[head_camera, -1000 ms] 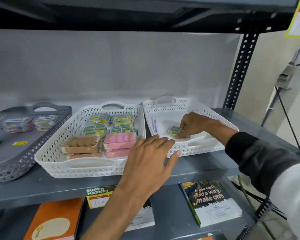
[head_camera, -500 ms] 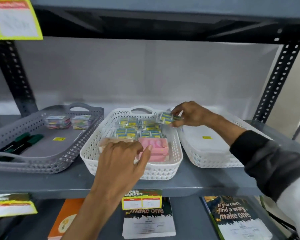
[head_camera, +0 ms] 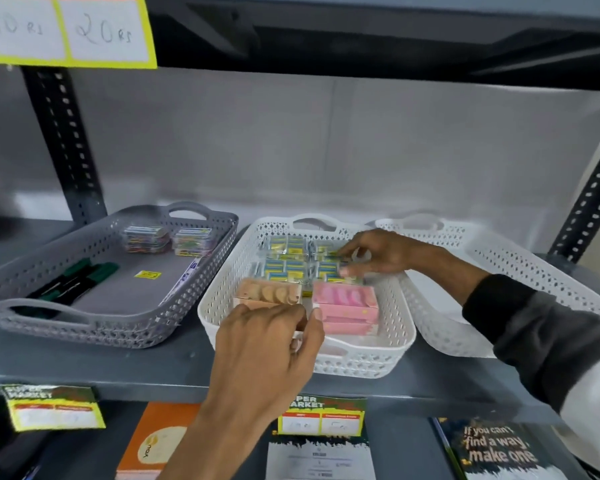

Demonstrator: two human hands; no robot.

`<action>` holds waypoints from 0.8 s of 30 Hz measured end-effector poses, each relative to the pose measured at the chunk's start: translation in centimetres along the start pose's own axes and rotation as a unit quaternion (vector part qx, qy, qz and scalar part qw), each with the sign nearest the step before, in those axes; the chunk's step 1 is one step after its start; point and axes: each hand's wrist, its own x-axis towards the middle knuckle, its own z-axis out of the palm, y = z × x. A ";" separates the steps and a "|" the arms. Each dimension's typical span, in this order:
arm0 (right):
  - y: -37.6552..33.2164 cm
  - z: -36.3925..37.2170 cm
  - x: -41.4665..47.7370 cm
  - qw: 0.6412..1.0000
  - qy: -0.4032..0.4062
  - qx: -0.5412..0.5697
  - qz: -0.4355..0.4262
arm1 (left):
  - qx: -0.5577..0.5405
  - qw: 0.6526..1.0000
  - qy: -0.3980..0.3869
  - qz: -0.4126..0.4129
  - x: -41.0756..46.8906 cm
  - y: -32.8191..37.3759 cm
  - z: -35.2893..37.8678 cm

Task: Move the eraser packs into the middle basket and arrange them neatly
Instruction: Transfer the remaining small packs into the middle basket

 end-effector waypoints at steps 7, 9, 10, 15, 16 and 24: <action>4.9 -2.0 -1.8 0.971 0.220 0.009 0.089 | -0.072 0.994 -0.069 0.042 2.1 3.7 0.5; 6.2 -1.8 -2.1 0.974 0.162 -0.013 0.159 | -0.077 0.992 -0.074 0.069 3.0 5.5 1.1; 6.4 -1.7 -2.3 0.973 0.128 -0.003 0.191 | -0.071 0.991 -0.076 0.082 3.3 6.4 1.5; 5.9 -0.9 -2.5 0.966 0.019 0.029 0.256 | -0.030 0.981 -0.130 0.143 4.4 10.1 3.5; 5.5 -0.7 -2.4 0.965 0.019 0.033 0.260 | -0.039 0.976 -0.154 0.146 4.4 10.2 3.8; 4.9 -1.7 -3.2 0.955 0.058 0.079 0.281 | -0.019 0.975 -0.171 0.141 4.6 10.4 4.5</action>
